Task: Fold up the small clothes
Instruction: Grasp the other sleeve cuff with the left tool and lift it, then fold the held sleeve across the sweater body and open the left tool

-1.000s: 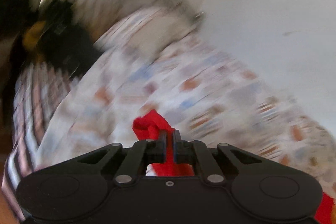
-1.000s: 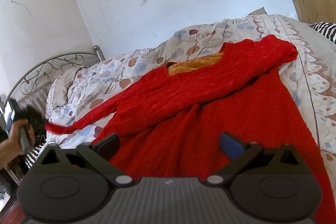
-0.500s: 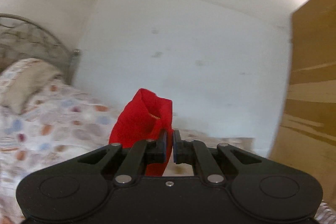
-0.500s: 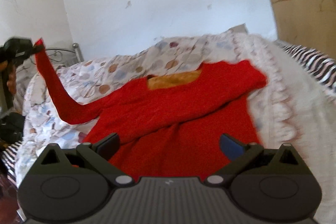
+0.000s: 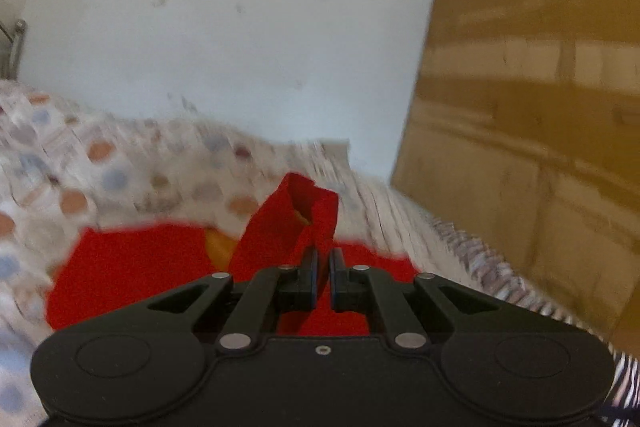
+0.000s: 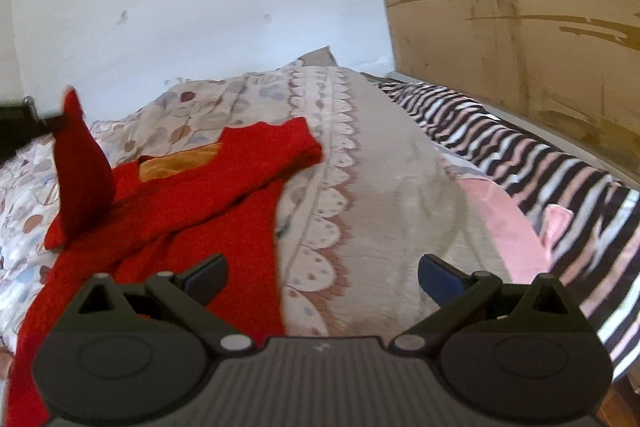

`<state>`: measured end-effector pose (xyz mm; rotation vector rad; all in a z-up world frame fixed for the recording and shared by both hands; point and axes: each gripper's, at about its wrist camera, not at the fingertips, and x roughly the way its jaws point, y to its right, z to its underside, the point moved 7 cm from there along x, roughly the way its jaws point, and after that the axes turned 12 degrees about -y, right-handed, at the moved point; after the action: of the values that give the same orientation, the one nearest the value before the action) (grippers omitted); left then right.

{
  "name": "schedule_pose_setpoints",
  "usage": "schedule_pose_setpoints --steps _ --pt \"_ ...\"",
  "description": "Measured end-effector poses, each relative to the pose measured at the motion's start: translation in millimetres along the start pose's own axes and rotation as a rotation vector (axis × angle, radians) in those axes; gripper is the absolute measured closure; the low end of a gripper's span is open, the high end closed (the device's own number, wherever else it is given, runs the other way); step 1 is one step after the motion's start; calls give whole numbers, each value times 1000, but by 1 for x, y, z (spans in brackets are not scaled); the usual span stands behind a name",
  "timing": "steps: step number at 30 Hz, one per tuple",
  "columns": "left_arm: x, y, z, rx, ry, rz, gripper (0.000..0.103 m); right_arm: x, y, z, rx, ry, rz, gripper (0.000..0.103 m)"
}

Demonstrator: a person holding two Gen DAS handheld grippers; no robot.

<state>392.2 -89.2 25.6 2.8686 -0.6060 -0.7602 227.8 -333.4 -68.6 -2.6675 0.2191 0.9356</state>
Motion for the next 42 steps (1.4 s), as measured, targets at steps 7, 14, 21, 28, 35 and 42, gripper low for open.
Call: schedule_pose_setpoints --steps 7,14,21,28,35,42 --pt "19 5 46 2 -155 54 75 5 5 6 24 -22 12 0" --pt "-7 -20 67 -14 -178 39 12 20 -21 6 5 -38 -28 0" --pt "-30 -87 72 71 -184 -264 3 54 -84 -12 -132 -75 -90 0" --pt "-14 -171 74 97 -248 -499 3 88 -130 -48 -174 -34 -170 0" --pt "34 -210 54 207 -244 -657 4 140 -123 -41 -134 -120 -200 0" --pt "41 -228 20 186 -100 -727 4 143 -113 -40 -90 -113 -256 0"
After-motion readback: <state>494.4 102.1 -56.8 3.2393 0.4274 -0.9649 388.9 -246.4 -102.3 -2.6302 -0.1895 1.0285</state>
